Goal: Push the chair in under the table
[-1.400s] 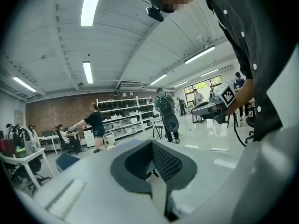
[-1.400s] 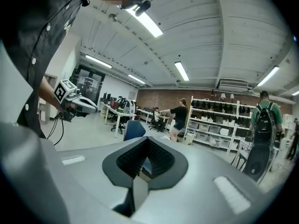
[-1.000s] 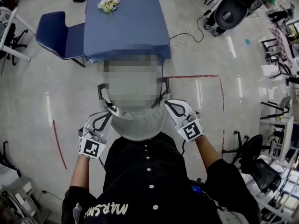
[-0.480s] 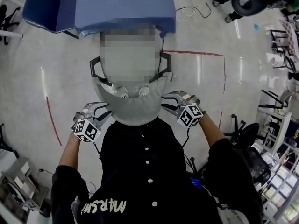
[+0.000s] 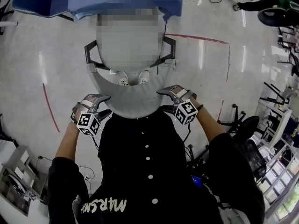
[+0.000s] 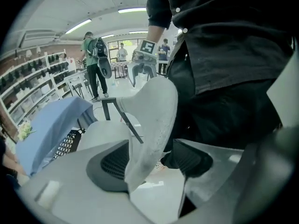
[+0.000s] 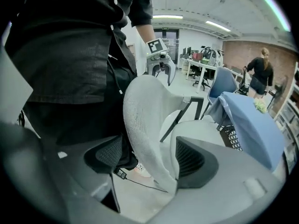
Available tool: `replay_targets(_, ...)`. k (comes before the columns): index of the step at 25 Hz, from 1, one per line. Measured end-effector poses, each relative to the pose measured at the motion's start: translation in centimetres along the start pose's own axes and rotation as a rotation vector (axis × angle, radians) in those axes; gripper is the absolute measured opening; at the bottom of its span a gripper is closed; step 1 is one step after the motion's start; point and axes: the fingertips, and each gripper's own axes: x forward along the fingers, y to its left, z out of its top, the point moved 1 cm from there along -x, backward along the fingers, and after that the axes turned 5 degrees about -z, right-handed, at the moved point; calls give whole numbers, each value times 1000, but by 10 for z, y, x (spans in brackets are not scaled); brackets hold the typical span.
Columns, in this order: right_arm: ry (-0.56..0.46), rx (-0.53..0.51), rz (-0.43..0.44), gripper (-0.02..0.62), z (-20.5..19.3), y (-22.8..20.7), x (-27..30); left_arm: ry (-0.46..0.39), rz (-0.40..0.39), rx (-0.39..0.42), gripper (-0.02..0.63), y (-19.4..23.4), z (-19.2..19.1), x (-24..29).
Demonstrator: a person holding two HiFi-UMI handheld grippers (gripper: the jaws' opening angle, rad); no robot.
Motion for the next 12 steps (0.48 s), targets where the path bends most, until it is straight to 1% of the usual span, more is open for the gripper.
replay_targets(3,-11,-11,-25,330,3,2,7,-7,1,3,296,-4,3,7)
replay_targets(5,-14,-14,-27,326,2,4,14,-5,-4,8,295,-6,1,13)
replay_targets(8,-9,-40,-41,288,0,7,22,-2,7,31,289,-7,2,20)
replay_targets(10,-11,-70,-58,240,1,10,27,-8,30,52,246,-7,4,24)
replay_targets(11,-17,-80,-61,207,2,12,30,-11,40,65,188,-7,4,26)
replay_targets(12,-23,-85,-62,164,2,14,32,-14,47,78,161,-8,5,28)
